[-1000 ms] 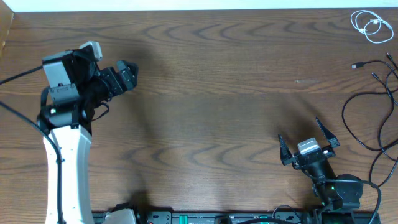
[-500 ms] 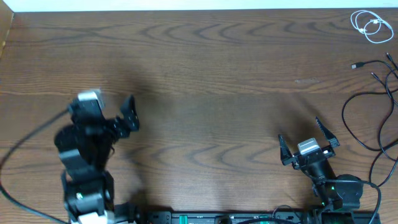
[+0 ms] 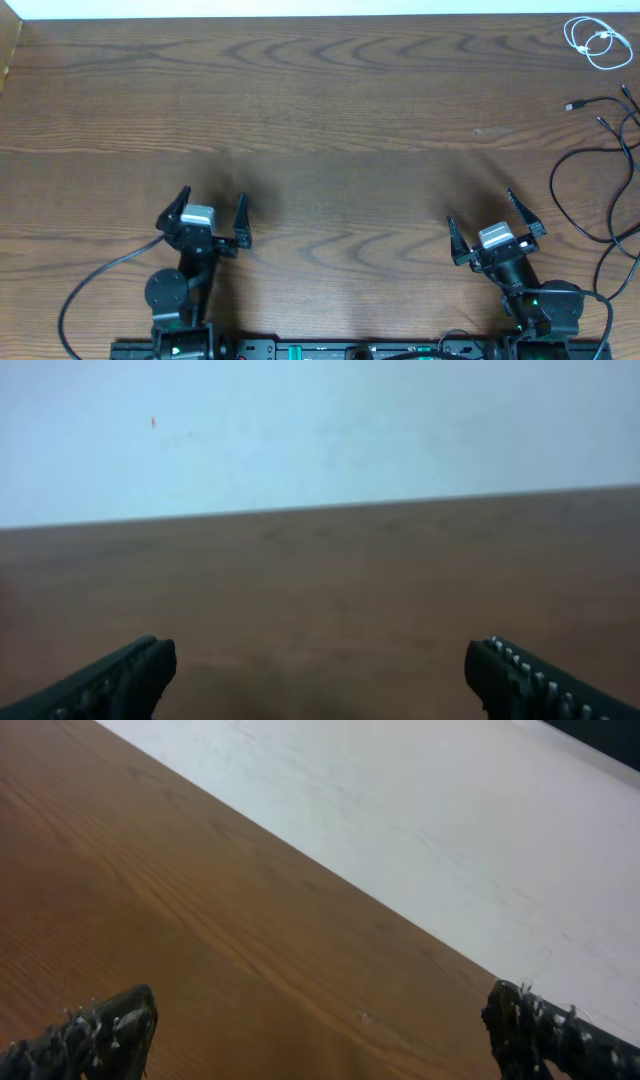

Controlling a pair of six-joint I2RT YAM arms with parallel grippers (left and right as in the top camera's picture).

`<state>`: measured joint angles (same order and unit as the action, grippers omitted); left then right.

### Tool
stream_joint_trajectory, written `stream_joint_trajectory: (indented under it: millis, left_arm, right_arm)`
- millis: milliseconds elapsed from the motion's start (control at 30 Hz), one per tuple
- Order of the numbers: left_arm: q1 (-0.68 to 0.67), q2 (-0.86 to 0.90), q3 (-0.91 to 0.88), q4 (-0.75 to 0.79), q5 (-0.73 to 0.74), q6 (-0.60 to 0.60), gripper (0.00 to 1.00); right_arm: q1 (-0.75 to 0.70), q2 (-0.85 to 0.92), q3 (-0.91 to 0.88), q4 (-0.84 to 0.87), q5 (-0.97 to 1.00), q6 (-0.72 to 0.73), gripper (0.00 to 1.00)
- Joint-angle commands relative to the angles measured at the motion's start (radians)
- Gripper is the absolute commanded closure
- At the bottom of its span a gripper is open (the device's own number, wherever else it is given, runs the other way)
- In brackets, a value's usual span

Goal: Untangle cables

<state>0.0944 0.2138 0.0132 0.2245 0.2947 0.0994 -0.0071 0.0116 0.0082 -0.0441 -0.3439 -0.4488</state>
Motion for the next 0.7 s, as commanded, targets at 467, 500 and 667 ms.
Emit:
stream_joint_trajectory:
  millis: [467,500,667]
  left_arm:
    - [-0.006,-0.213,-0.009,-0.28,-0.105,0.039,0.02]
    - [-0.006,-0.212,-0.009,-0.28,-0.105,0.039,0.02]
    - [-0.006,-0.207,-0.009,-0.28,-0.105,0.039,0.02]
  right_arm:
    - [0.013,-0.006,-0.003,-0.004,-0.006,0.018,0.01]
    - [0.013,-0.006,-0.003,-0.005,-0.006,0.018,0.01]
    - [0.013,-0.006,-0.003,-0.005,-0.006,0.018,0.01]
